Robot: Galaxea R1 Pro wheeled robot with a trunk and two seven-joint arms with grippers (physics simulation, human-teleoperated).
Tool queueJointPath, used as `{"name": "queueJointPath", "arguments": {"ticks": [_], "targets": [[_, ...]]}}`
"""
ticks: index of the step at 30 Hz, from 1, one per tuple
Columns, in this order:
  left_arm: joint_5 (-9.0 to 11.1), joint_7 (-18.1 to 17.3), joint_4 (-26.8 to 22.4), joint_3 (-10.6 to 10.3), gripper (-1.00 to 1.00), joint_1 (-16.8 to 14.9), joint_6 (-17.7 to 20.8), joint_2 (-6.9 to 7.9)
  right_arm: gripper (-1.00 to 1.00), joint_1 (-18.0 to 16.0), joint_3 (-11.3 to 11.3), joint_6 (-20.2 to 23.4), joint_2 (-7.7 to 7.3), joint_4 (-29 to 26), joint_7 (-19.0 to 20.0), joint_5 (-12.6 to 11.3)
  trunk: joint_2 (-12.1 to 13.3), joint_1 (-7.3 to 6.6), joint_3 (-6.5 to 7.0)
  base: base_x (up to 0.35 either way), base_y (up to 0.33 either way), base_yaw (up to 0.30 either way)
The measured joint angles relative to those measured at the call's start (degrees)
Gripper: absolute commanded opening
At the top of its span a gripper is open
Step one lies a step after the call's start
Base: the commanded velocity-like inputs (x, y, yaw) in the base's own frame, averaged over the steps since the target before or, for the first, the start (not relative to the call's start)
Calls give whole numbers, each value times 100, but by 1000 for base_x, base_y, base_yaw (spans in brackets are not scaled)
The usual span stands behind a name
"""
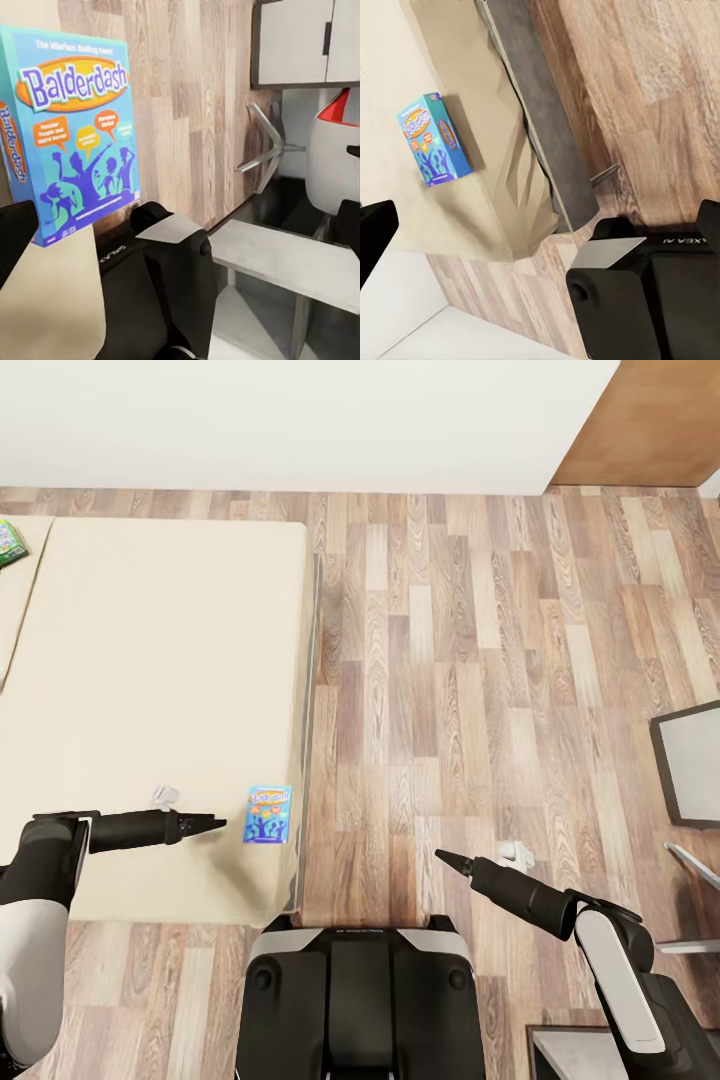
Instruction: Put all the toys in the child's room - the three board games (two on the bed and one on the table), the two jigsaw puzzles on the table, and the tennis ball on the table - inside the toy box on the table in the child's room.
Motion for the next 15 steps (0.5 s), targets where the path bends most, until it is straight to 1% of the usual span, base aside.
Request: {"name": "queueJointPath", "arguments": {"ticks": [6, 15], "targets": [[0, 0, 0, -2, 100, 0, 9, -11, 100, 0, 0, 2, -3, 0, 9, 4, 0, 0, 27, 0, 0, 0], [-4, 0, 0, -2, 100, 0, -2, -18, 100, 0, 2, 2, -10, 0, 10, -3, 0, 0, 29, 0, 0, 0]]}}
